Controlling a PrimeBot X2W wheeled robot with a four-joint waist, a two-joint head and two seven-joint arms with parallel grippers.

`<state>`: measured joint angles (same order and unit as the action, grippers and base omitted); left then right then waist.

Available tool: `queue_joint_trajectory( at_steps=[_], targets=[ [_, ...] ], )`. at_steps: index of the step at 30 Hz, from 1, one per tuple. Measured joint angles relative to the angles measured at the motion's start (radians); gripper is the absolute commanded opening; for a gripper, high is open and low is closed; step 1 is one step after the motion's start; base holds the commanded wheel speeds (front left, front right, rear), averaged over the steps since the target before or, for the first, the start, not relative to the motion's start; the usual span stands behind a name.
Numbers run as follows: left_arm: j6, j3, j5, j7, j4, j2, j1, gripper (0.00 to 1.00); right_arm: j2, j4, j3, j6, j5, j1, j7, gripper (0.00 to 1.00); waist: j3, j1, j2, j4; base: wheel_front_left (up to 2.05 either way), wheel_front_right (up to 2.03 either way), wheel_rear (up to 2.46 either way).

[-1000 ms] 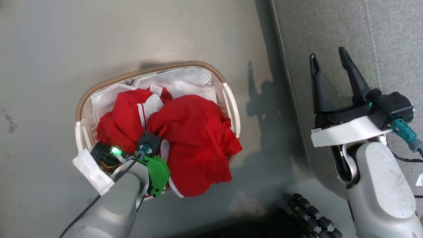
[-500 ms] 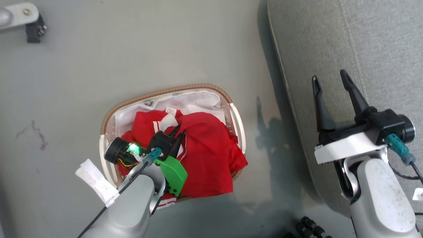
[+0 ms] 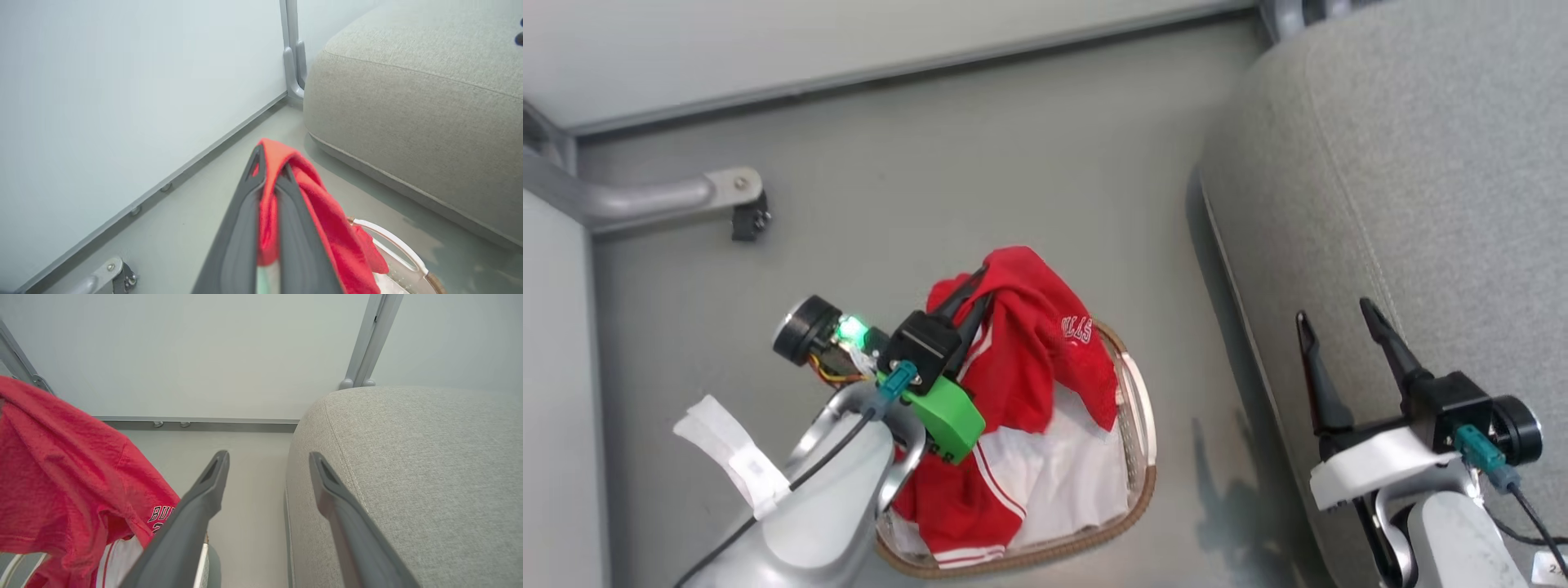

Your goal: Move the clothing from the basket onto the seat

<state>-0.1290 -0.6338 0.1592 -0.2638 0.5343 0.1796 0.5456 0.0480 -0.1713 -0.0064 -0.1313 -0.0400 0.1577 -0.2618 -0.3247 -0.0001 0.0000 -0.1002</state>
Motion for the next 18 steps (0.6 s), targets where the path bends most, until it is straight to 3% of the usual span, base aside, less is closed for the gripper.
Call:
queue_joint_trajectory(
  at_steps=[11, 18],
  targets=[
    [-0.002, -0.102, 0.008, 0.000, -0.085, 0.107, 0.188, 0.00, 0.000, -0.008, 0.033, 0.000, 0.006, -0.077, 0.000, 1.00, 0.213, 0.0000, 0.0000, 0.042, 0.00, 0.00, 0.00],
    [-0.002, -0.159, 0.024, 0.000, -0.082, 0.134, 0.323, 0.00, 0.000, 0.004, 0.056, 0.000, 0.008, -0.092, 0.000, 1.00, 0.293, 0.0000, 0.0000, 0.059, 0.00, 0.00, 0.00]
  ],
)
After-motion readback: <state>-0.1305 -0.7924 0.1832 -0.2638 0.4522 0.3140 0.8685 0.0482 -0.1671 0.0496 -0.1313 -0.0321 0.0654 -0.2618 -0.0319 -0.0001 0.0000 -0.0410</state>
